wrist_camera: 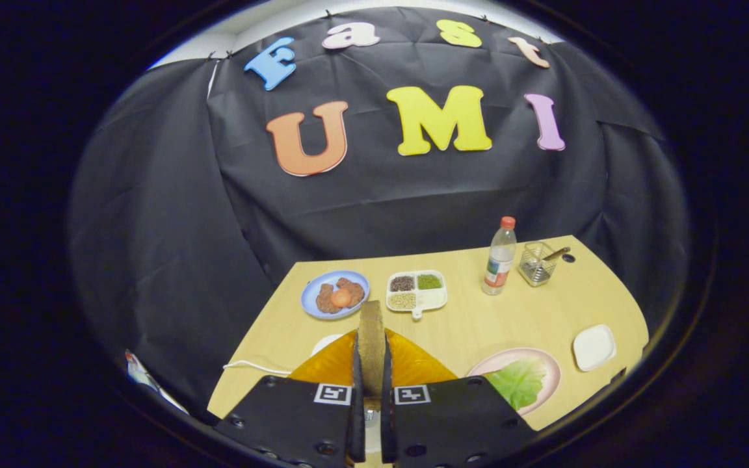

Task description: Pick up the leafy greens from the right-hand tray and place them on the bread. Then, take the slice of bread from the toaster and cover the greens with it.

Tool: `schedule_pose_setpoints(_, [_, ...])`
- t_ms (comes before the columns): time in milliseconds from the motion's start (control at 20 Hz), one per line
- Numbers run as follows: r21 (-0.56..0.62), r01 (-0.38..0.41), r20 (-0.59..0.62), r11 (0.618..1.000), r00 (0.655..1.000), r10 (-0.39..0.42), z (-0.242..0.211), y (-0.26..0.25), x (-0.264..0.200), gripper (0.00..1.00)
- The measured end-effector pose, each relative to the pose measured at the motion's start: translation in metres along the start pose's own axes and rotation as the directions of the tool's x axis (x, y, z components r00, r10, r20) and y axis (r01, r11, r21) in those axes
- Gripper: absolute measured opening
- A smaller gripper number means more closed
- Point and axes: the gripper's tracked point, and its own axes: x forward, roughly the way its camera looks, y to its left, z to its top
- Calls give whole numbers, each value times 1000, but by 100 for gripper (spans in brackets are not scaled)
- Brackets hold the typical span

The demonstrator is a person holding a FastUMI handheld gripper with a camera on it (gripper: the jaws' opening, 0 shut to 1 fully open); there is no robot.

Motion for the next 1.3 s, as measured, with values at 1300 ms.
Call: schedule_pose_setpoints(1300, [129, 97, -131, 987, 988, -80, -129, -211, 45, 9])
